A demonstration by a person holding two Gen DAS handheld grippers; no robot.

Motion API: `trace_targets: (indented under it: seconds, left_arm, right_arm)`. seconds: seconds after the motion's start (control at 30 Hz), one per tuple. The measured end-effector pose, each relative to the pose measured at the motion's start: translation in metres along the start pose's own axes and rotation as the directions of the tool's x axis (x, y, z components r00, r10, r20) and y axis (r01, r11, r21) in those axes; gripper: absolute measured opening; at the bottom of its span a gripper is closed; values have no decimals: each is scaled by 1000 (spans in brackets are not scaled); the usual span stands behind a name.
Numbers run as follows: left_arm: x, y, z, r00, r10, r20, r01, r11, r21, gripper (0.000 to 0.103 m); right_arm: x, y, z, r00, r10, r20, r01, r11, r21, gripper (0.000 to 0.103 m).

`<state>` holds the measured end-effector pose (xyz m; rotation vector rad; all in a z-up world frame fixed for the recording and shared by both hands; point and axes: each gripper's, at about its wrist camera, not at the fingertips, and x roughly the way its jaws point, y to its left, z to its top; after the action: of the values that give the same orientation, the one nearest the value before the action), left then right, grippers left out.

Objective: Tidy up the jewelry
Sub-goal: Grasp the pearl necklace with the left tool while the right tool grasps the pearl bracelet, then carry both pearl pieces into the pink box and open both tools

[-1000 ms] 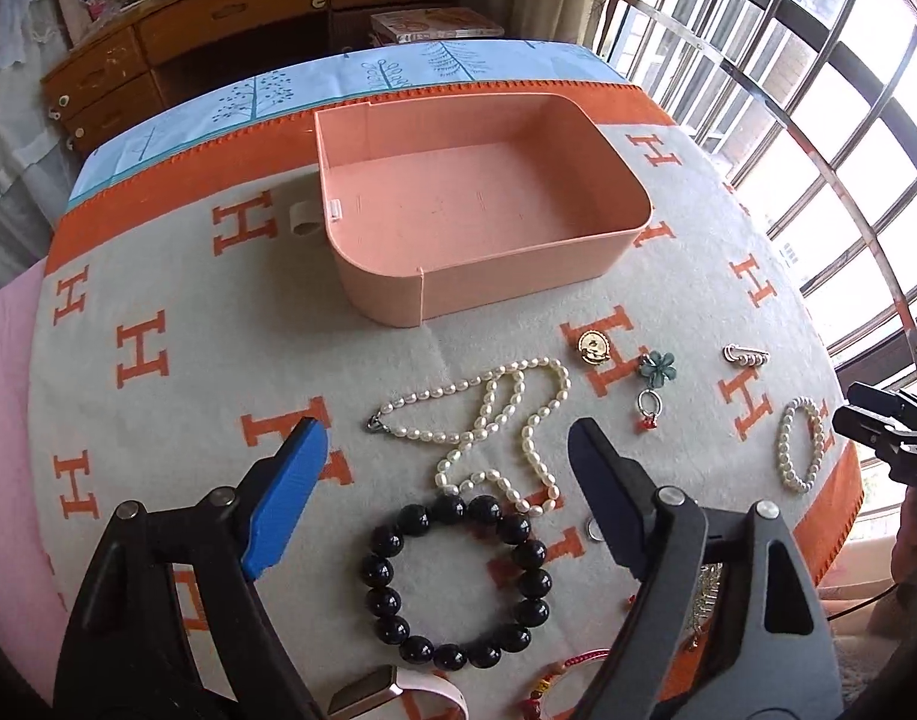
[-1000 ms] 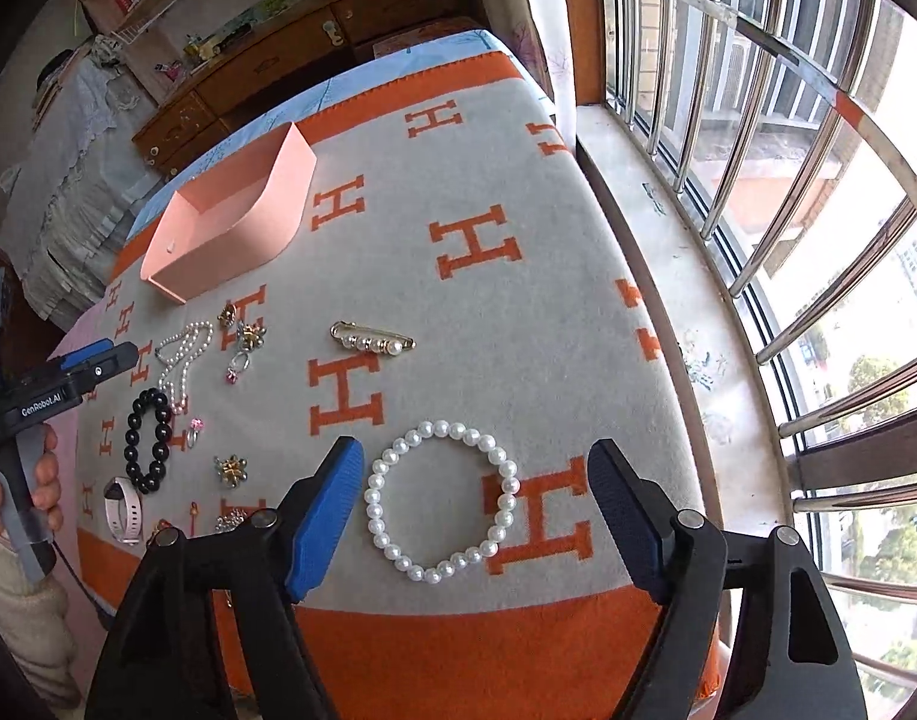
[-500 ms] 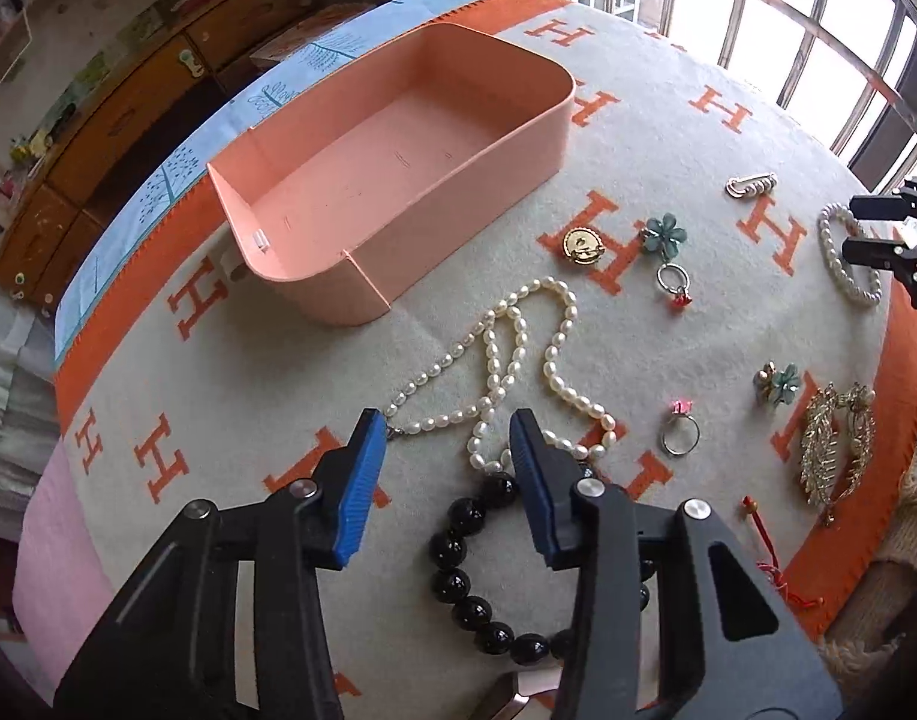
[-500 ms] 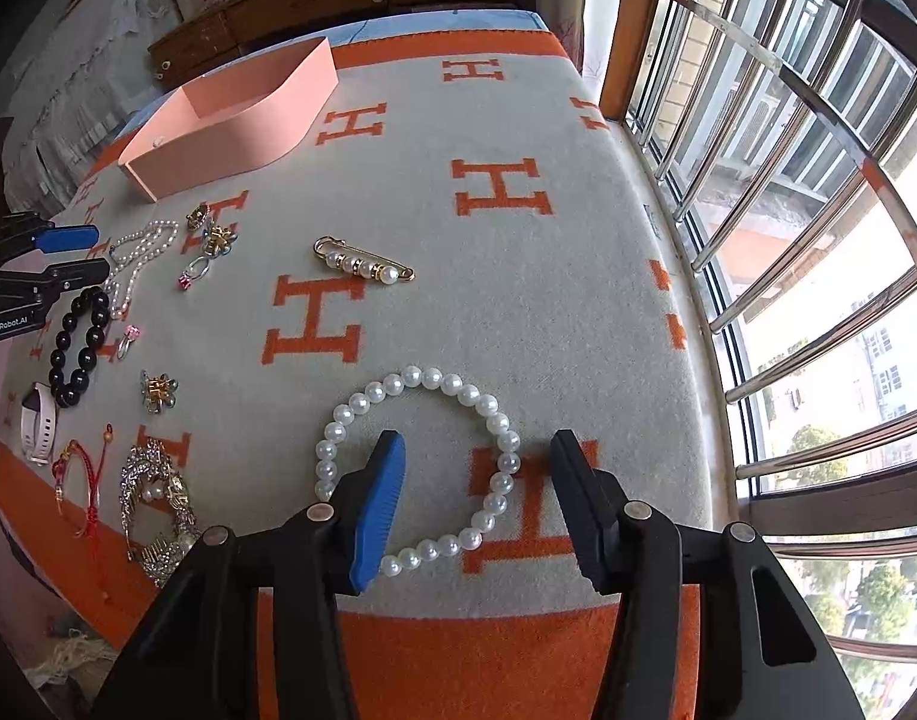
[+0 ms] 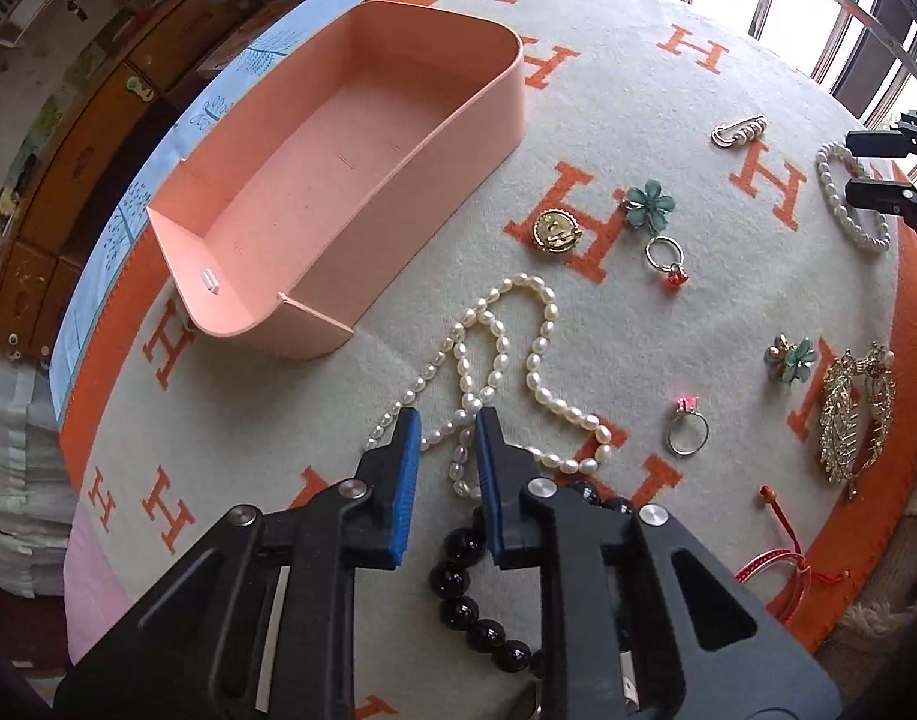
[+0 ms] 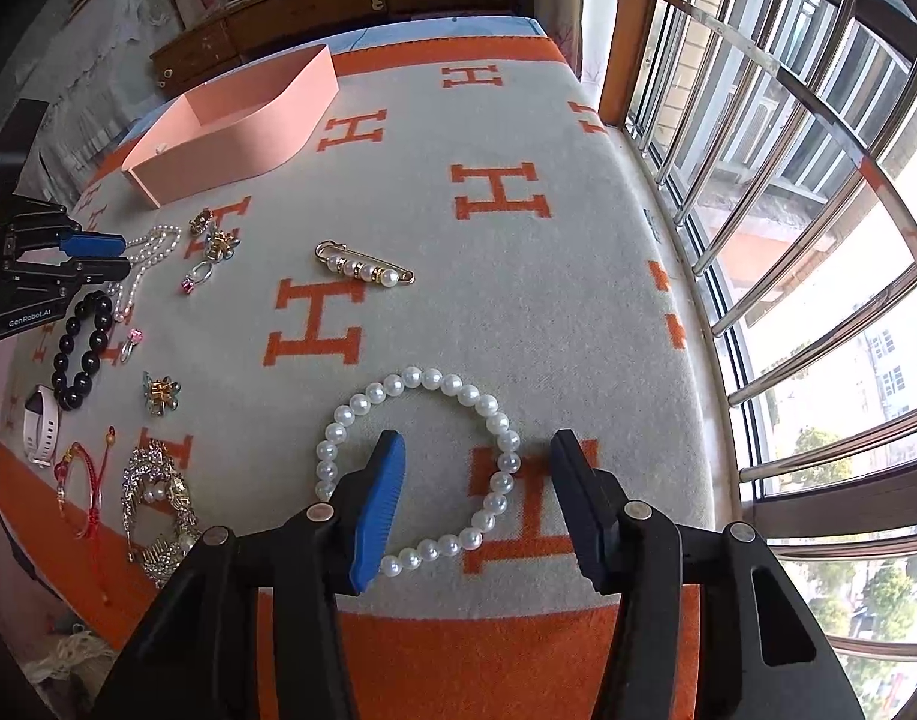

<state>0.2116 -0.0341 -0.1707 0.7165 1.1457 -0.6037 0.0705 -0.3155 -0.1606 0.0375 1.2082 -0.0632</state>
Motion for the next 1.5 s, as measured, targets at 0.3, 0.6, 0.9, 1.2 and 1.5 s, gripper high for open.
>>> trace_targets:
  seconds: [0.3,0.6,0.9,1.2,1.5]
  left_arm:
    - [6,-3,15,997,-35,-67,36,999,18,7]
    - [-1,19,29,996,-48,-80,36,988,-153,3]
    - [-74,45,30,998,24,57,-5,949,-314,3]
    - [-197,77,46,956,173,238,-45,886,-462,3]
    - [-257,118,84,908,297,294,-90,826,-557,3]
  right_arm:
    - [-3,-4,-1,1000,23,18,-23,1000,13,52]
    - [-5,-16,4,999,42,18,-43,996,72,8]
    - [-36,-19,31,989,132,65,-139,984,111,8]
    - [-131,11,95,954,162,253,-173,985,22,8]
    - [-161,70,193,927,197,318,-199,980,-28,8]
